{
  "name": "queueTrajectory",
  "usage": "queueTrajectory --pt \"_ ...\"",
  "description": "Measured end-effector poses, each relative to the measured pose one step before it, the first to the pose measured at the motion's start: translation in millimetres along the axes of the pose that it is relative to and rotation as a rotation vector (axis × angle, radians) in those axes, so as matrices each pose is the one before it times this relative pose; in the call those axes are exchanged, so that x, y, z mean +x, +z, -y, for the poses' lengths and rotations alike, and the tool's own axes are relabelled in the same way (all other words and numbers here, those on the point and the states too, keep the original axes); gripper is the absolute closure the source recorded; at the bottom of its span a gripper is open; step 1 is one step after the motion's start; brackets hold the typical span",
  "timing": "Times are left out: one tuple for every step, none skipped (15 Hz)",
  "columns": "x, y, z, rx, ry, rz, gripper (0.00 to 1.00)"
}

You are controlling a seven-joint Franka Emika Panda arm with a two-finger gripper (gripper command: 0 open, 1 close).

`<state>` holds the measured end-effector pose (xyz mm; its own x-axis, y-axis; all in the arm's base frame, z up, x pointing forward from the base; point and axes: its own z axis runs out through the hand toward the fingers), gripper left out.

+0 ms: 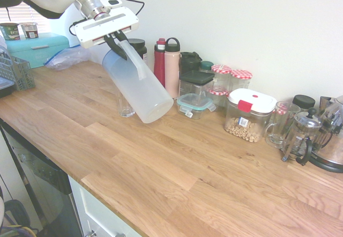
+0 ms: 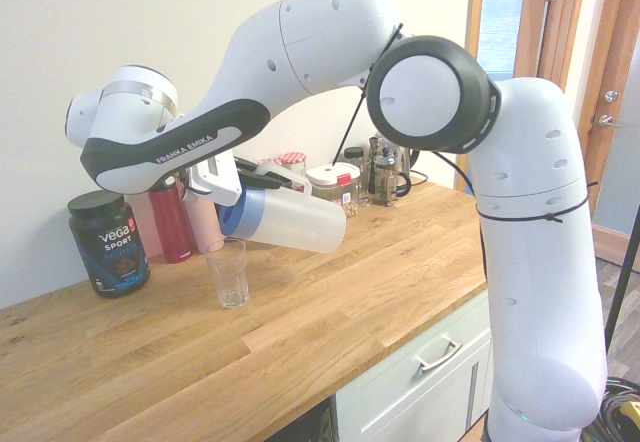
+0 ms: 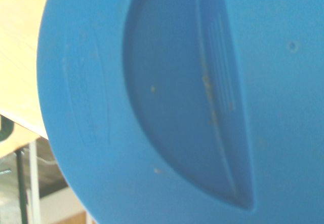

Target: Pour me some water

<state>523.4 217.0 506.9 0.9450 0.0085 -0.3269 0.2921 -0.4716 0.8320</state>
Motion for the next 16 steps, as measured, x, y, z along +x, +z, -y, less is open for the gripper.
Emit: queueTrajectory --pt "2.72 1.15 3.48 -0.01605 -0.00054 0.00574 1.0" --pt "2.42 1.56 1.7 -0.0117 0.00105 0.0048 1.0" --pt "2.03 1.19 1.34 -0.00863 0.00129 0.00281 1.0" --pt "1.16 0.95 0.02 -0.00417 0.0016 0.00135 1.0" --pt "0.17 0.28 -0.51 -0.00114 0.00131 0.00007 1.0" --pt "-0.3 -0.13 -0.91 0.00075 0.00168 -0.00107 1.0" --pt "-1.04 -0.9 -3.13 0.00436 0.00566 -0.00527 1.0" --pt "-1.59 -1.62 -6.45 0.01844 0.00945 -0.01346 1.0" --pt "-3.95 -0.99 -11.74 0.03888 0.01407 -0.01961 1.0" --pt "-7.15 1.63 -20.49 0.05243 0.02091 -0.01592 1.0" --pt "-8.57 3.98 -28.04 0.05621 0.02706 -0.01356 1.0" --pt "-7.87 7.14 -31.9 0.06354 0.03336 -0.01356 1.0" --pt "-6.41 9.92 -32.85 0.06823 0.0352 -0.01081 1.0" --pt "-5.34 11.9 -31.97 0.07182 0.04261 -0.00506 1.0" --pt "-3.15 12.37 -26.58 0.06687 0.0426 0.0034 1.0" --pt "-2.02 14.08 -24.3 0.06374 0.04283 0.01028 1.0"
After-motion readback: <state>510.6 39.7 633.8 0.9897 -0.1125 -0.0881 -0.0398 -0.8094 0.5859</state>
